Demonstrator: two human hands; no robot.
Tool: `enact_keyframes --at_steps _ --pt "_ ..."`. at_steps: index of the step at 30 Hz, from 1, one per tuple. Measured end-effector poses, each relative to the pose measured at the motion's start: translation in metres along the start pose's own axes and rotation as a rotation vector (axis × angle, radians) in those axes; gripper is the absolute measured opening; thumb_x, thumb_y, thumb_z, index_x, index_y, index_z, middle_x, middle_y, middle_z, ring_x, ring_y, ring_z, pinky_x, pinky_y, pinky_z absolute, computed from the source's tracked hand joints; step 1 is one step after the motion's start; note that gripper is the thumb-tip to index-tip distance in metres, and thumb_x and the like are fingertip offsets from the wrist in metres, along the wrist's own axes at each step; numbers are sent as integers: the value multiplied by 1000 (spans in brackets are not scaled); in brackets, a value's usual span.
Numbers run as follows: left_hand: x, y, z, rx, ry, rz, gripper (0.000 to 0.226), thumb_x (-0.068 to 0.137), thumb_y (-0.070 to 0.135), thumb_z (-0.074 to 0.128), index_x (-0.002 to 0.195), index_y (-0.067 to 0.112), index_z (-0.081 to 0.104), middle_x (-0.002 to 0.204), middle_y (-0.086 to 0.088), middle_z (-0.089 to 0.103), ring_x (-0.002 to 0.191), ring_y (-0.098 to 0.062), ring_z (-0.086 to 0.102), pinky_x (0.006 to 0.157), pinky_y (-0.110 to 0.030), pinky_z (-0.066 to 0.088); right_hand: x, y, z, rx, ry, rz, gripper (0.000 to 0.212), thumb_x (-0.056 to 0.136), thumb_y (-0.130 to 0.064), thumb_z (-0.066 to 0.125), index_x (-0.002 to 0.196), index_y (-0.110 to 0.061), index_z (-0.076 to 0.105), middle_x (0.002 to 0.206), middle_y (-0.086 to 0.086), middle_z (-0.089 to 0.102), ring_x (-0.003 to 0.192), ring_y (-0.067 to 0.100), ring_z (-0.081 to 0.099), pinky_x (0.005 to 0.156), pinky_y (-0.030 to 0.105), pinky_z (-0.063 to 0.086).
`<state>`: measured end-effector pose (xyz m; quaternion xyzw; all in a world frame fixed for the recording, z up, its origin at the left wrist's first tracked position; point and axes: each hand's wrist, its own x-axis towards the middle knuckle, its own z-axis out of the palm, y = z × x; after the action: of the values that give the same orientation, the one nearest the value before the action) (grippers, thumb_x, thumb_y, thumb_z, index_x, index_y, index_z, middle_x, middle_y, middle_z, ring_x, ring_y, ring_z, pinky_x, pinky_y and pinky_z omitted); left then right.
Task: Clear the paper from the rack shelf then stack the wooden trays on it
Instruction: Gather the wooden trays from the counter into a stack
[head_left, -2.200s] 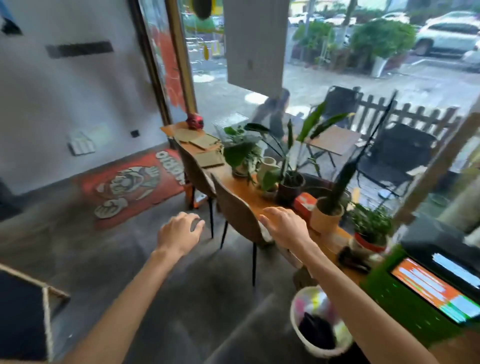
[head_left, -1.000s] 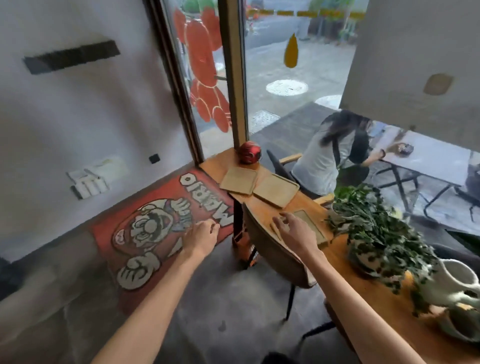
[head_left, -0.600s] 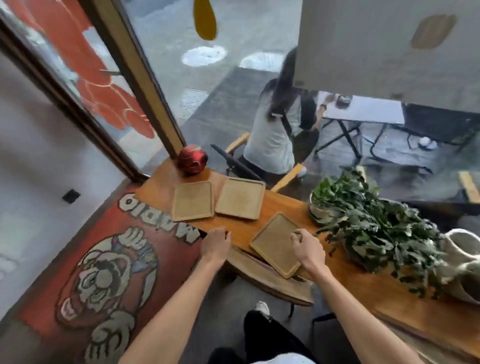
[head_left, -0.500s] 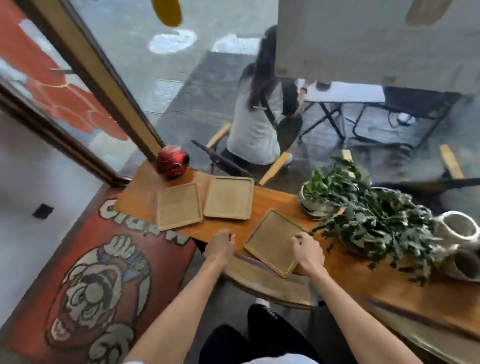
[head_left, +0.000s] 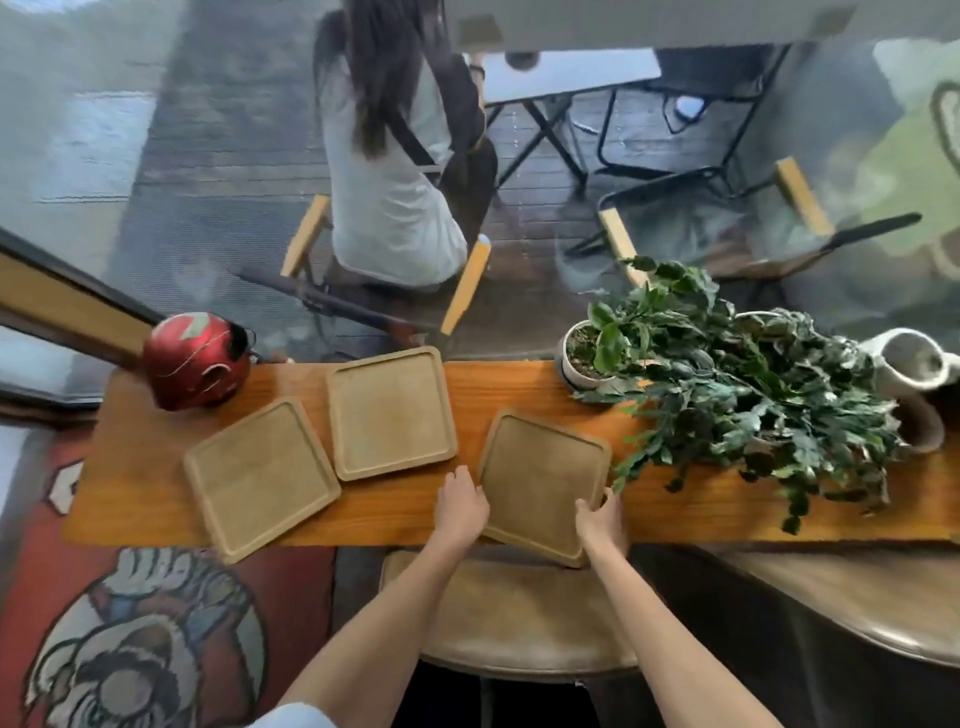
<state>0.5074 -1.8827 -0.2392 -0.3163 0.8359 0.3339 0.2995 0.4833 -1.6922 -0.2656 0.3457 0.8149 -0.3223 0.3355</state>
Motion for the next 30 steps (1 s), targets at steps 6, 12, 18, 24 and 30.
enact_keyframes --at_steps 6,12,18,24,30 --pt "1 -7 17 -42 -61 -2 56 100 19 48 151 8 28 153 -16 26 141 -34 26 116 -43 26 4 9 6 145 53 42 53 99 -25 54 150 -23 40 151 8 44 137 34 43 110 51 39" --pt "7 -4 20 -142 -12 -80 52 98 22 55 146 15 36 149 -12 28 140 -32 28 115 -45 28 8 22 7 341 47 67 55 94 -15 59 145 -31 47 143 4 56 125 31 55 104 49 48" --pt "-17 -7 -6 -231 96 -80 34 92 10 61 118 23 46 127 -9 42 122 -29 41 104 -44 39 -23 1 -14 557 -40 61 49 97 2 53 142 -18 53 143 5 56 127 28 55 106 40 46" --pt "-47 -48 -76 -340 246 -87 28 89 -1 56 104 20 46 110 -6 42 107 -28 47 86 -33 39 -63 -69 5 420 -165 -167 47 95 -1 58 135 -25 60 139 -1 60 129 24 54 110 41 44" --pt "-9 -92 -143 -462 376 -127 27 88 -10 50 105 11 51 112 -9 44 94 -21 48 78 -26 37 -85 -152 68 209 -123 -386 48 93 -8 61 134 -33 60 131 1 66 118 25 62 103 47 50"
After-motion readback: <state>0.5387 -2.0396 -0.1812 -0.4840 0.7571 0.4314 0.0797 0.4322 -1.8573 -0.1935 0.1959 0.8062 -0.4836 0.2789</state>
